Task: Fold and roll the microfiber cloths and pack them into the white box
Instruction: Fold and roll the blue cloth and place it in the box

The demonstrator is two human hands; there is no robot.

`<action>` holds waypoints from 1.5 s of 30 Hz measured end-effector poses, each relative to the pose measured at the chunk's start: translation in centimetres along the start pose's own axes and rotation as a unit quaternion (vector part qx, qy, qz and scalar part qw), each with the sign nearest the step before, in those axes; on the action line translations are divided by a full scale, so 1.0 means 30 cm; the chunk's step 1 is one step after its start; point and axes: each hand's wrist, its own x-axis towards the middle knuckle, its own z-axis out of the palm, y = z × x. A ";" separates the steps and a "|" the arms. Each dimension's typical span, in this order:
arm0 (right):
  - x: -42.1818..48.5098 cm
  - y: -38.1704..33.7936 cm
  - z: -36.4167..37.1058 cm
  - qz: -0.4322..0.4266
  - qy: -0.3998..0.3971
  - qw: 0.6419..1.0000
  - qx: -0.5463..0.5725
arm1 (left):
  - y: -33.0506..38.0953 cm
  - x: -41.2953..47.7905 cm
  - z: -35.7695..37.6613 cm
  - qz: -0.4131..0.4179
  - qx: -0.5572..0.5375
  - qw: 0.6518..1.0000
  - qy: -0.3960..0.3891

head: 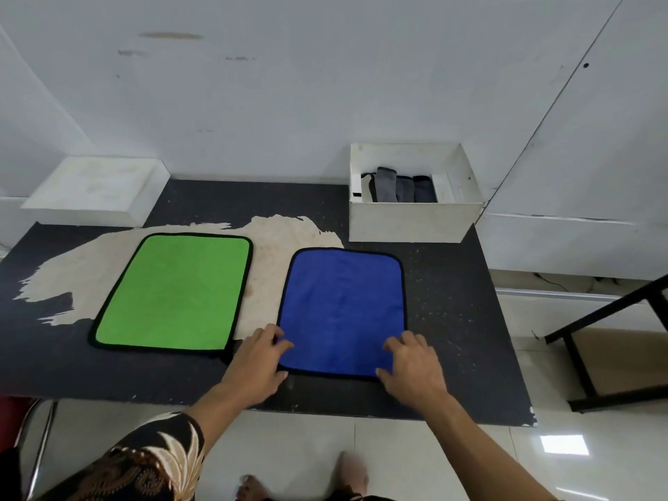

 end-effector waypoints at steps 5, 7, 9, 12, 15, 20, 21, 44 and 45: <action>-0.047 -0.019 0.047 -0.029 -0.046 0.998 -0.042 | 0.049 -0.004 -0.009 0.117 0.172 0.976 -0.064; -0.057 -0.025 0.055 -0.024 -0.039 0.998 -0.047 | 0.082 -0.002 -0.020 0.103 0.196 0.971 -0.087; -0.062 -0.035 0.058 -0.021 -0.034 0.998 -0.048 | 0.105 0.000 -0.023 0.083 0.215 0.968 -0.094; -0.061 -0.048 0.059 -0.011 -0.024 0.998 -0.049 | 0.119 0.004 -0.028 0.053 0.218 0.969 -0.108; -0.053 -0.053 0.062 0.008 -0.017 0.999 -0.038 | 0.120 0.014 -0.047 0.048 0.240 0.963 -0.111; -0.040 -0.068 0.075 0.036 -0.018 0.999 -0.029 | 0.097 0.019 -0.052 0.026 0.235 0.964 -0.117; -0.038 -0.069 0.078 0.038 -0.017 0.999 -0.032 | 0.092 0.016 -0.050 0.021 0.229 0.966 -0.117; -0.105 0.028 0.091 0.026 0.026 0.998 -0.057 | 0.021 -0.029 0.010 -0.019 0.092 0.994 -0.052; -0.111 0.028 0.091 0.031 0.025 0.998 -0.057 | 0.017 -0.030 0.012 -0.016 0.093 0.994 -0.054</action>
